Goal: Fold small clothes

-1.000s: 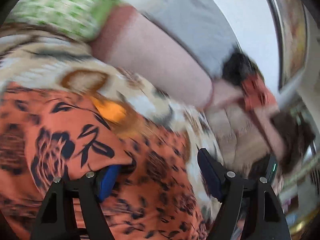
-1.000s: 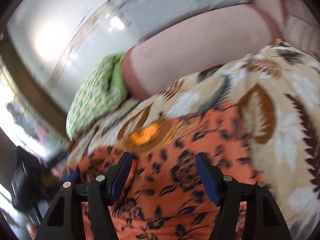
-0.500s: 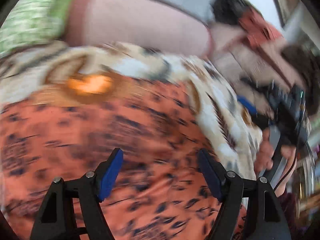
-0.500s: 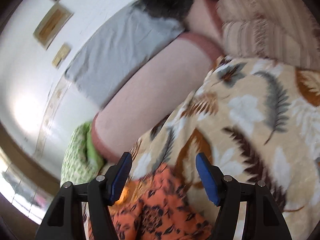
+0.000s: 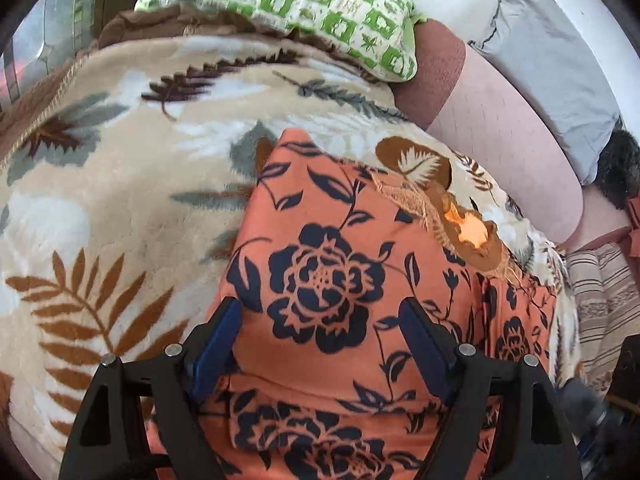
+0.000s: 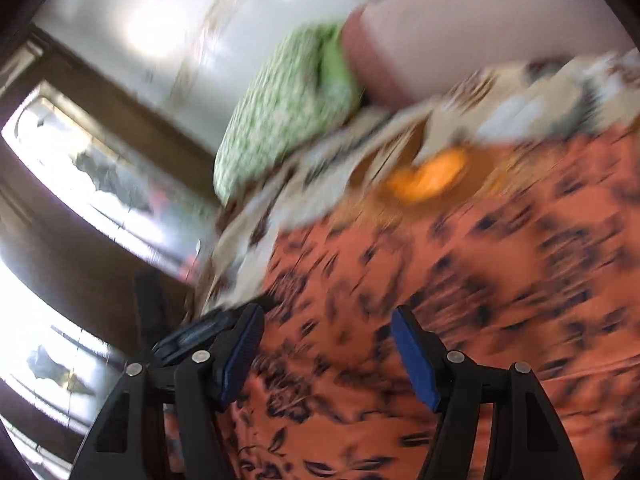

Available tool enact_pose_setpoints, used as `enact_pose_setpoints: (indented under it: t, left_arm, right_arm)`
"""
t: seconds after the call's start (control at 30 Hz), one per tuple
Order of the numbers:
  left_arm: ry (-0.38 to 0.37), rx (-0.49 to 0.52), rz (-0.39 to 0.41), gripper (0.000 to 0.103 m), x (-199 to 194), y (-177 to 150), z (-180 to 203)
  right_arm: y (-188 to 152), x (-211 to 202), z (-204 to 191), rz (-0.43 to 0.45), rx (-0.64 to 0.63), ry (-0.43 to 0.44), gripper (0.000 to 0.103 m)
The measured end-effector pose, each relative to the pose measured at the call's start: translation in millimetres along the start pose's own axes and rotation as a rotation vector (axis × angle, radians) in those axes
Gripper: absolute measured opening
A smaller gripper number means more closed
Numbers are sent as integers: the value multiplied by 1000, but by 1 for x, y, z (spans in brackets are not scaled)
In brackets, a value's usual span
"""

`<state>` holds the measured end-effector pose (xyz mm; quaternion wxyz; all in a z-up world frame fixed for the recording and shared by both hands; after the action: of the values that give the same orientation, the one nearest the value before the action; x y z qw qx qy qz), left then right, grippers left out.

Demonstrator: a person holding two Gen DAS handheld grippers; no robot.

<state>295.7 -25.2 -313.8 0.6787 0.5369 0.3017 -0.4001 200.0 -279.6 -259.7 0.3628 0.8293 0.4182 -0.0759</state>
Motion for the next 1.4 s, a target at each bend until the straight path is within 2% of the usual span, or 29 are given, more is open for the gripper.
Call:
enact_pose_setpoints:
  t: [0.07,0.13,0.17,0.2,0.27,0.33,0.4,0.43,0.5,0.57,0.63,0.7,0.77,0.87,0.97,1.0,1.03,1.07,1.17,1.27,1.33,1.4]
  left_arm:
    - [72,79,22,81,3,-2,5]
    - [184,109,-27,81,18,-3,0]
    - [181,95,-64,82,28,-5,-6]
    - [160,88,-54,83,27,-3,-9]
    - [176,116,-53,83,24,0,-8]
    - [189,124,-55,83,26,0,-9]
    - [185,113,-56,83,24,1,-11]
    - [184,108,-57,83,22,2,-11]
    - [177,88,-52,82,17,2,-15]
    - [151,61,-23,82,9,7,-16]
    - [122,75,38,82,-4,8,-7]
    - [118,121,110,82,-17,11,4]
    - [103,166,143,82,-20,10,16]
    - [135,214,101,82,-5,5,22]
    - [259,251,-4,83,21,-4,14]
    - [257,230,-34,85,28,-6,8]
    - [225,190,-42,85,28,-4,2]
    - [213,166,-48,85,26,-2,-1]
    - [228,167,-3,84,17,2,-2]
    - [114,136,34,84,4,3,7]
    - [117,179,66,84,-1,2,18]
    - [144,234,42,84,8,-4,25]
  right_arm:
    - [-9,24,-1,-29,27,9,70]
    - [-13,35,12,-37,75,-30,70]
    - [-11,37,25,-41,92,-82,67]
    - [-9,32,38,-31,107,-128,62]
    - [0,13,57,11,150,-168,55]
    - [14,-22,75,107,175,-264,55]
    - [27,-68,95,232,190,-476,56]
    - [31,-97,105,322,205,-557,56]
    - [37,-133,116,420,276,-512,56]
    - [40,-153,118,467,300,-448,56]
    - [43,-151,113,461,273,-437,56]
    - [43,-139,107,427,262,-380,56]
    - [44,-129,102,394,249,-339,56]
    - [39,-120,101,347,276,-298,56]
    - [29,-112,128,270,365,-354,56]
    - [22,-110,144,215,419,-421,51]
    - [18,-110,154,195,458,-448,43]
    - [14,-111,165,198,504,-434,37]
    - [18,-121,160,236,513,-365,38]
    - [27,-126,144,298,439,-326,38]
    - [29,-117,142,282,425,-295,38]
    - [25,-102,150,228,439,-327,37]
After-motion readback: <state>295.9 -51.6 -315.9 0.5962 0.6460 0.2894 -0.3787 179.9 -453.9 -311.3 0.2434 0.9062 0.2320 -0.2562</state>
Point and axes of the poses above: each gripper's, at about its wrist camera, not at the fingertips, and x roughly the way its jaws point, z to its right, y to its top, the point moved 4 cm from there along x, roughly the way its jaws point, and after that the axes turned 8 degrees about y, right-handed, at the moved point
